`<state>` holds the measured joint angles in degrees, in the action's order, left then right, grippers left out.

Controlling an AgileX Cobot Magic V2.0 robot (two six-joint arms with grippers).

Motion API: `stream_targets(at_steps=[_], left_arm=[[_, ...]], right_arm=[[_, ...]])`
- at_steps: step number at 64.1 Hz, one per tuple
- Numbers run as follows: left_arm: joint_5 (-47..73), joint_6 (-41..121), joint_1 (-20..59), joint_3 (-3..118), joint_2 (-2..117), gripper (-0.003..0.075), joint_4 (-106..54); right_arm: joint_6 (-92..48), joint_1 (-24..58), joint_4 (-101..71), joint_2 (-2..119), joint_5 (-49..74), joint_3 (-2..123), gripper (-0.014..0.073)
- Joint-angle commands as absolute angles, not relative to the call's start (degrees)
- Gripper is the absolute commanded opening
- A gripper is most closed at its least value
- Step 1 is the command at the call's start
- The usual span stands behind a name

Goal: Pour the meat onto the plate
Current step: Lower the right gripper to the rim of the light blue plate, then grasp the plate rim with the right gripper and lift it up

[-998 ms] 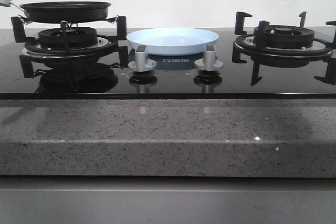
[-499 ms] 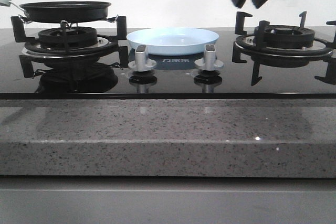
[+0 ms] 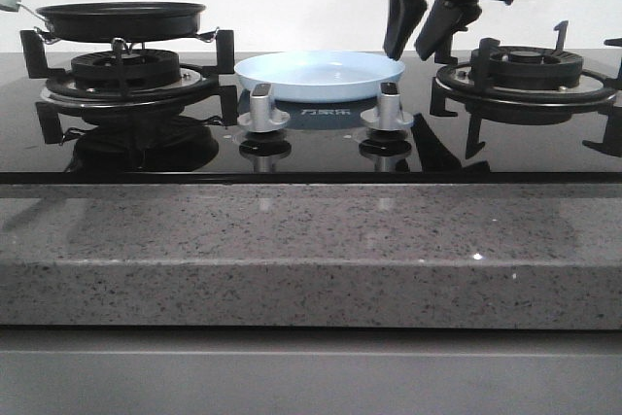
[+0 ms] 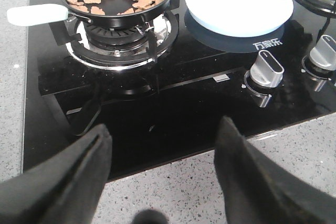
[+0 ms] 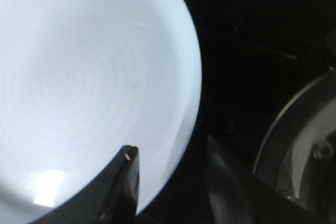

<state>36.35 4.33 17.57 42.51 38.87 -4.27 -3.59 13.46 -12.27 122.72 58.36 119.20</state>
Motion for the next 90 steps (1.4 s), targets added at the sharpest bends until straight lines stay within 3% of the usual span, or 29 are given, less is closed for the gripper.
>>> stream_targets(at_steps=[1, 18, 50, 75, 90], left_arm=[[32.4, 4.24, 18.14, 44.09, 39.04, 0.042, -4.58], [31.45, 4.24, 18.14, 44.09, 39.04, 0.042, -4.58], [31.46, 4.24, 18.14, 44.09, 39.04, 0.042, -4.58], [31.46, 4.24, 18.14, 44.09, 39.04, 0.042, -4.52], [31.46, 4.24, 18.14, 44.09, 39.04, 0.042, -4.19]], right_arm=[[-4.13, 13.47, -13.12, 121.1, 56.51, 123.15, 0.0328], [-4.13, 13.47, -14.2, 125.06, 57.65, 127.03, 0.0314], [-4.97, 13.47, -14.33, 125.06, 57.84, 127.03, -0.0125], [-2.58, 12.75, -15.09, 117.67, 57.03, 125.95, -0.0119], [-4.2, 14.37, -15.4, 106.14, 52.34, 112.02, -0.0119]])
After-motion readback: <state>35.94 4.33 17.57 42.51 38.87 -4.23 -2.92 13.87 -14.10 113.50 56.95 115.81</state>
